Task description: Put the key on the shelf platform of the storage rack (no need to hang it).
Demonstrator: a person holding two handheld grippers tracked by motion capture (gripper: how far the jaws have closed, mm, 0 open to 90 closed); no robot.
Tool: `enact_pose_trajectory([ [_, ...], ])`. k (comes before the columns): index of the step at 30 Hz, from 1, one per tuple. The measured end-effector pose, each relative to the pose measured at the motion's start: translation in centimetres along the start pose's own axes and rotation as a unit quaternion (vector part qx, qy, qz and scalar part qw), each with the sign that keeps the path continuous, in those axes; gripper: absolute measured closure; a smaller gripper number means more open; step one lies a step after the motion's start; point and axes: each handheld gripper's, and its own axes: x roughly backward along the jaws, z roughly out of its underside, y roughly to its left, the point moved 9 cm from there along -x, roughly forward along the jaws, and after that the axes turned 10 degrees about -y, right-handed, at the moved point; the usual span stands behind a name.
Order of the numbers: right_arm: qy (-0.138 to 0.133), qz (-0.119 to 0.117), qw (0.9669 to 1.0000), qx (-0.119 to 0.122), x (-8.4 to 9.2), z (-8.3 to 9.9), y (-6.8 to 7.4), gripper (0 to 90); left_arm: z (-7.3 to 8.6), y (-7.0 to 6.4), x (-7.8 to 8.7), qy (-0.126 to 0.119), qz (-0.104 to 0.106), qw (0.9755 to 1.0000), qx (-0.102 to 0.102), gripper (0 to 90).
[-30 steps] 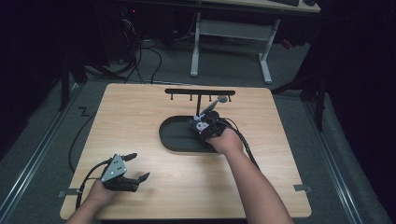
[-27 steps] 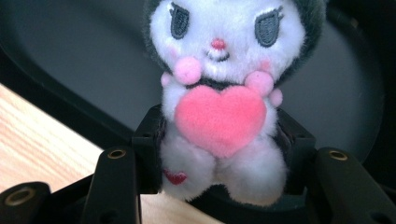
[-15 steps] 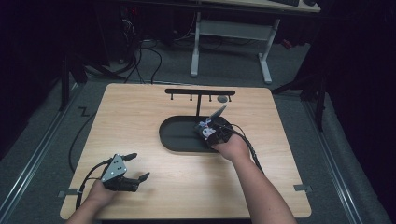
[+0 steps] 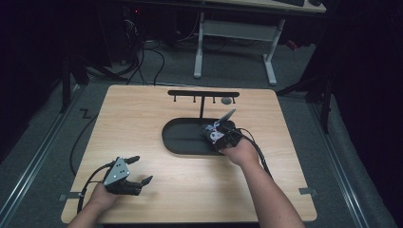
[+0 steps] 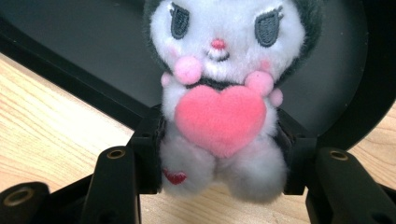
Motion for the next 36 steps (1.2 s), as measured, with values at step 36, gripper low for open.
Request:
enact_pose_trajectory([
  [36, -0.044, -0.004, 0.9989, -0.013, 0.6, -2.0, 0.1, 34.2, 0.0, 0.0, 0.0, 0.001, 0.001, 1.0000, 0.001, 15.4],
])
